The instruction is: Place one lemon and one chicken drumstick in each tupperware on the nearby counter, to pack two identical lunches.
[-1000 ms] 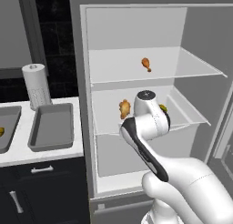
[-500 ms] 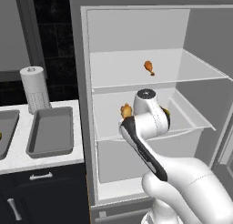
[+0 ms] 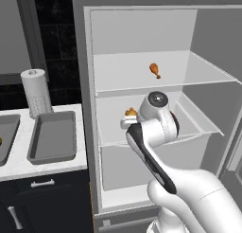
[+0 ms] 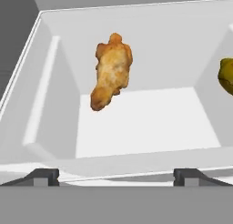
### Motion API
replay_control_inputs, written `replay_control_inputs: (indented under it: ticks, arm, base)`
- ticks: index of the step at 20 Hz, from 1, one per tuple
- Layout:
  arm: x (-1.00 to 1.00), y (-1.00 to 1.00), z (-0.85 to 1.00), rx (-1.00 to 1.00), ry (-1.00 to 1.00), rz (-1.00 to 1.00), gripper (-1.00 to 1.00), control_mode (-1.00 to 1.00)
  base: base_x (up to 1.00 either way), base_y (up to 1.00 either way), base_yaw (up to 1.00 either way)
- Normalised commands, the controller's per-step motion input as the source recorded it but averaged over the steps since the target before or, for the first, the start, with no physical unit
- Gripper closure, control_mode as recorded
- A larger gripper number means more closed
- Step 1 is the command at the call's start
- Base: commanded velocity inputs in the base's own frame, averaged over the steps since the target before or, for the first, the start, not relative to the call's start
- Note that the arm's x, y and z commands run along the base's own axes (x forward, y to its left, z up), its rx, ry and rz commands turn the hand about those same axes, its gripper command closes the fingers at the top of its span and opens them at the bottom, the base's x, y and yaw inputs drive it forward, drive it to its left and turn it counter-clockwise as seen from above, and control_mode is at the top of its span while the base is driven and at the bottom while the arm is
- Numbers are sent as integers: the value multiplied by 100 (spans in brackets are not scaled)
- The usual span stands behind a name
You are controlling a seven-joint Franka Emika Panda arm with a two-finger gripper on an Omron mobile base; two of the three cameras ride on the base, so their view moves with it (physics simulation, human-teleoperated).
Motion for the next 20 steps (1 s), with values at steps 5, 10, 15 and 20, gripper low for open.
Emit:
replay_control_inputs:
  ticks: [5, 10, 15, 20]
  arm:
    - [57, 2, 3, -3, 0, 1, -100, -100]
    - [70, 3, 14, 0, 5, 0, -100, -100]
    - [53, 18, -31, -4, 13, 0, -100, -100]
    - [45, 21, -36, -2, 3, 0, -100, -100]
  base:
    - [0, 0, 0]
    - [0, 0, 0]
    - [0, 0, 0]
    - [0, 0, 0]
